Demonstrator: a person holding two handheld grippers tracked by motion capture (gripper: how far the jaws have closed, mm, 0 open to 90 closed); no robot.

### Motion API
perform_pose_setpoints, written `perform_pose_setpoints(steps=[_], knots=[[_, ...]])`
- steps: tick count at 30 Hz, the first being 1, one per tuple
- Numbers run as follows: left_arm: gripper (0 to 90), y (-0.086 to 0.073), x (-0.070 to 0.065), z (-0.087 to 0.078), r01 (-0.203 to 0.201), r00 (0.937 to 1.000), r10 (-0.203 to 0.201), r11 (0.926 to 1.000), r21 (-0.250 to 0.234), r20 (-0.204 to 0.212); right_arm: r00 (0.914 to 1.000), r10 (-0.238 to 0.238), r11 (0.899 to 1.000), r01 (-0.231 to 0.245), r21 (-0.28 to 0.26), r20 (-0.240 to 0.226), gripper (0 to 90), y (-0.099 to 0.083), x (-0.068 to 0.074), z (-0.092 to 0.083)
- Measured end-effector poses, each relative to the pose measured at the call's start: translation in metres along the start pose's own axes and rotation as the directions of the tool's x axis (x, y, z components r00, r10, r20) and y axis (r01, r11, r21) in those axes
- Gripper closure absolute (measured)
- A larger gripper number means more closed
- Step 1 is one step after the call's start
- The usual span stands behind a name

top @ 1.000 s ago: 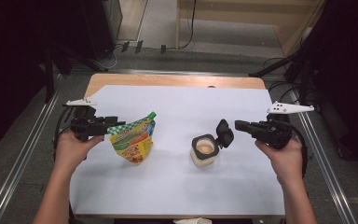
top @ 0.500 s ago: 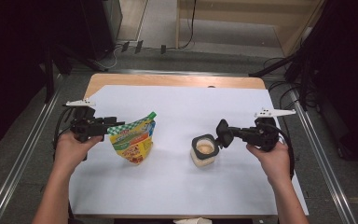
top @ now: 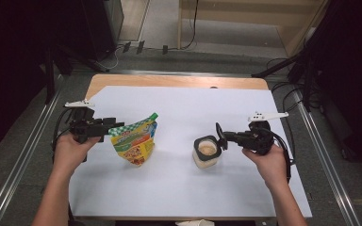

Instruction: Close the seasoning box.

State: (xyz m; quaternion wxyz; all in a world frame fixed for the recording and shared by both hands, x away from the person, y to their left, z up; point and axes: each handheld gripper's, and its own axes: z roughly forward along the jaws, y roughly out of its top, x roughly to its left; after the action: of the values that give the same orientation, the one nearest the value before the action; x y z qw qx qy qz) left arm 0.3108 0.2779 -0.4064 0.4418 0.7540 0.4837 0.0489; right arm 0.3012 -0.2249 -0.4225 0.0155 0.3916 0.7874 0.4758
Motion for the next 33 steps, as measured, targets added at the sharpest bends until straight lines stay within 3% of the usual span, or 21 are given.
perform_pose_setpoints(steps=[11, 24, 33], knots=[[42.8, 0.0, 0.001, 0.001, 0.008, 1.0, -0.008, 0.9999, 0.009, 0.002, 0.9989, -0.025, 1.0, 0.025, -0.002, -0.041, 90.0, 0.003, 0.014, 0.008], [42.1, -0.002, 0.002, 0.002, 0.007, 1.0, -0.007, 0.9999, 0.013, 0.001, 0.9959, -0.071, 0.992, 0.076, 0.098, -0.056, 90.0, -0.006, 0.027, 0.036], [41.9, -0.002, 0.002, 0.002, 0.01, 1.0, -0.01, 0.9998, 0.017, 0.001, 0.9952, -0.071, 0.992, 0.078, 0.097, -0.067, 89.4, -0.007, 0.028, 0.039]])
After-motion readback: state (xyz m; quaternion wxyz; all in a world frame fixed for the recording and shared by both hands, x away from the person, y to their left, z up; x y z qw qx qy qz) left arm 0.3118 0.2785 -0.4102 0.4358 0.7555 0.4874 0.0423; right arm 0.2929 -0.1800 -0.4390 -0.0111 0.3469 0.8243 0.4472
